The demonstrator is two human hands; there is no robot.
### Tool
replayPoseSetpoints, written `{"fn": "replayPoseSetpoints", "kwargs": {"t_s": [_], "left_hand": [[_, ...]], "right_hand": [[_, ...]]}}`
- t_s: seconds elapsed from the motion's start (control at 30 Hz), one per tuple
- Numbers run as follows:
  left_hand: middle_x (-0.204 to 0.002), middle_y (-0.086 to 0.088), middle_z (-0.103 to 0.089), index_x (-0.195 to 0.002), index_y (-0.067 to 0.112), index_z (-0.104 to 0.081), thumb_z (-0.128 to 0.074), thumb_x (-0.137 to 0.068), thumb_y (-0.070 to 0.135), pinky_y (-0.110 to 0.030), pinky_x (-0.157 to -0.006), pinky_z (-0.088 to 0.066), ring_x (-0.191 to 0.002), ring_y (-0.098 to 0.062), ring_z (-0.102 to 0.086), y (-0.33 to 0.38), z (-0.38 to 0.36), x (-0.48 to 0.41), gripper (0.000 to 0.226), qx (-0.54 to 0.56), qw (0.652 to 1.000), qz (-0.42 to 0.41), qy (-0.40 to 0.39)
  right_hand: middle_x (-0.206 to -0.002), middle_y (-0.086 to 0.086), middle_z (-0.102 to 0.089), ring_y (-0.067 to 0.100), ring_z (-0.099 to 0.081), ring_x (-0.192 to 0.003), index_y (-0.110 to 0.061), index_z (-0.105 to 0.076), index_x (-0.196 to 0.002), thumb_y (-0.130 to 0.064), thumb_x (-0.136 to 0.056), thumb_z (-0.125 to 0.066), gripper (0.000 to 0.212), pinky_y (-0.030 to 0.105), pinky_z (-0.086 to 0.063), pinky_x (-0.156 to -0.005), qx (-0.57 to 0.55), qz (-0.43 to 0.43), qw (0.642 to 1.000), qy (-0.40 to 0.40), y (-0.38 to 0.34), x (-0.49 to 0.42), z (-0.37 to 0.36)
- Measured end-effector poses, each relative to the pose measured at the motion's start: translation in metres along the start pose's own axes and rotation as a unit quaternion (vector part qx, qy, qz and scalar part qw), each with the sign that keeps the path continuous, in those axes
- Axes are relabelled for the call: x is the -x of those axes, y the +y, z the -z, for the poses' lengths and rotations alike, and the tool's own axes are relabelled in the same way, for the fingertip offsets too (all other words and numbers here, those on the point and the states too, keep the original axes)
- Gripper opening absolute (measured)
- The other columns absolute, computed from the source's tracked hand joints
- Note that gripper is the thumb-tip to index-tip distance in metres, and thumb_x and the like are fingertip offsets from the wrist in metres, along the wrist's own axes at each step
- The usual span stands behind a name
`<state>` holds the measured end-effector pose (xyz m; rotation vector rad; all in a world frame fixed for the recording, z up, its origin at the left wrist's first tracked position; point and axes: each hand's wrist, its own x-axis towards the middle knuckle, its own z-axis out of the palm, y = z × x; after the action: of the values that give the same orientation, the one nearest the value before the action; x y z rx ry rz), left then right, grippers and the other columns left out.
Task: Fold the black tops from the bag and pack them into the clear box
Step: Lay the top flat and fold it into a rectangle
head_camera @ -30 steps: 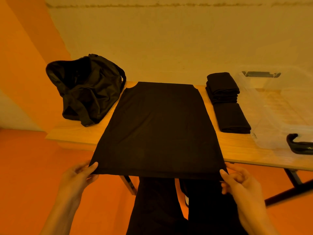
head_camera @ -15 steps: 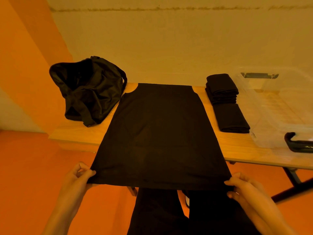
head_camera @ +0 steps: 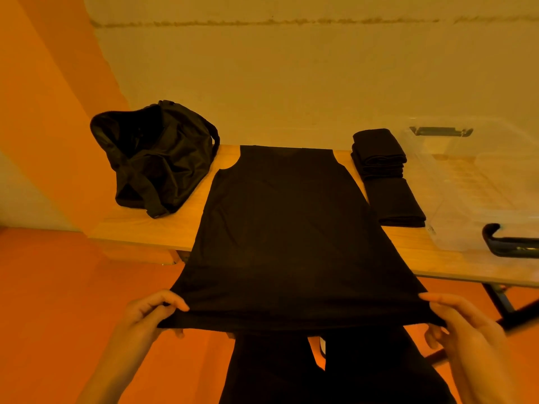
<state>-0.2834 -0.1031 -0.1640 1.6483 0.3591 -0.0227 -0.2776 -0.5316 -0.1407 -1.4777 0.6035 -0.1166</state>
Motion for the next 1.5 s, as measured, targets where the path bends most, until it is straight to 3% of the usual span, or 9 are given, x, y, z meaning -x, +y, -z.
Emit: {"fn": "replayPoseSetpoints", "kwargs": {"t_s": [0.13, 0.3, 0.43, 0.53, 0.73, 0.9, 1.13, 1.33, 1.5], "left_hand": [[-0.077, -0.015, -0.061, -0.076, -0.001, -0.072, -0.063, -0.090, 0.014, -0.048, -0.068, -0.046, -0.063, -0.029, -0.056, 0.008, -0.004, 0.000, 0.023, 0.017, 1.000, 0.015, 0.018], [-0.081, -0.003, -0.072, -0.086, 0.005, -0.071, -0.067, -0.093, 0.005, -0.024, -0.065, -0.057, -0.087, -0.019, -0.068, 0.088, -0.032, -0.078, 0.008, 0.029, 1.000, -0.006, 0.002], [-0.080, -0.010, -0.068, -0.089, 0.003, -0.062, -0.051, -0.100, -0.002, -0.020, -0.088, -0.057, -0.087, -0.018, -0.061, 0.239, -0.045, -0.208, 0.017, 0.311, 0.948, 0.050, -0.040], [-0.076, -0.016, -0.064, -0.087, -0.002, -0.060, -0.054, -0.095, -0.007, -0.023, -0.080, -0.058, -0.096, -0.021, -0.066, 0.348, -0.044, -0.261, 0.012, 0.427, 0.904, -0.026, -0.011], [-0.082, -0.015, -0.071, -0.085, -0.002, -0.067, -0.062, -0.095, -0.002, -0.021, -0.065, -0.058, -0.065, -0.024, -0.073, 0.442, -0.047, -0.228, 0.012, 0.426, 0.881, -0.191, -0.076], [-0.093, -0.006, -0.061, -0.093, 0.007, -0.062, -0.059, -0.097, 0.003, -0.016, -0.067, -0.051, -0.063, -0.012, -0.069, 0.386, -0.047, -0.192, 0.006, 0.331, 0.921, -0.203, 0.026], [-0.095, -0.005, -0.067, -0.085, 0.013, -0.071, -0.062, -0.095, 0.005, -0.022, -0.060, -0.053, -0.074, -0.014, -0.065, 0.219, -0.031, -0.142, 0.015, 0.179, 0.967, -0.128, 0.132], [-0.101, -0.019, -0.069, -0.083, 0.015, -0.075, -0.060, -0.096, 0.003, -0.035, -0.065, -0.050, -0.082, -0.017, -0.068, 0.080, -0.024, -0.095, 0.024, 0.046, 0.987, -0.061, 0.139], [-0.098, -0.007, -0.073, -0.089, 0.017, -0.079, -0.071, -0.091, 0.003, -0.033, -0.074, -0.056, -0.094, -0.027, -0.069, 0.020, -0.015, -0.052, 0.017, -0.067, 0.989, -0.079, 0.110]], "right_hand": [[-0.053, 0.011, -0.049, 0.022, -0.039, -0.045, -0.008, -0.072, -0.100, -0.008, -0.099, -0.056, 0.016, 0.028, -0.033, -0.041, 0.071, -0.074, 0.994, -0.048, 0.002, -0.004, -0.003], [-0.073, 0.004, -0.061, 0.007, -0.049, -0.050, -0.011, -0.071, -0.102, -0.015, -0.100, -0.059, 0.013, 0.019, -0.041, -0.043, 0.048, -0.004, 0.995, -0.087, -0.079, -0.066, -0.063], [-0.079, 0.009, -0.060, 0.001, -0.054, -0.040, -0.005, -0.061, -0.085, -0.002, -0.097, -0.060, 0.012, 0.013, -0.038, -0.040, -0.048, 0.107, 0.990, -0.076, -0.237, -0.160, -0.143], [-0.079, 0.008, -0.060, 0.001, -0.052, -0.039, -0.008, -0.058, -0.086, -0.001, -0.096, -0.057, 0.012, 0.014, -0.037, -0.041, -0.111, 0.177, 0.977, -0.049, -0.353, -0.195, -0.157], [-0.073, 0.001, -0.066, 0.003, -0.050, -0.046, -0.016, -0.065, -0.089, -0.012, -0.093, -0.061, 0.008, 0.015, -0.035, -0.044, -0.173, 0.260, 0.949, -0.036, -0.441, -0.174, -0.130], [-0.076, -0.001, -0.065, 0.003, -0.048, -0.047, -0.015, -0.065, -0.096, -0.015, -0.095, -0.062, 0.004, 0.017, -0.033, -0.044, -0.118, 0.226, 0.965, -0.058, -0.375, -0.140, -0.110], [-0.081, 0.006, -0.063, 0.009, -0.049, -0.055, -0.011, -0.069, -0.107, -0.017, -0.099, -0.061, 0.013, 0.027, -0.038, -0.052, 0.044, 0.153, 0.987, -0.037, -0.180, -0.100, -0.083], [-0.058, 0.008, -0.058, 0.013, -0.051, -0.047, -0.010, -0.074, -0.104, -0.018, -0.099, -0.061, 0.016, 0.027, -0.044, -0.055, 0.149, 0.109, 0.976, -0.119, -0.066, -0.073, -0.046], [-0.078, 0.007, -0.075, 0.016, -0.070, -0.069, -0.022, -0.075, -0.103, -0.016, -0.093, -0.067, 0.014, 0.025, -0.051, -0.070, 0.208, 0.087, 0.962, -0.153, -0.028, -0.044, -0.013]]}}
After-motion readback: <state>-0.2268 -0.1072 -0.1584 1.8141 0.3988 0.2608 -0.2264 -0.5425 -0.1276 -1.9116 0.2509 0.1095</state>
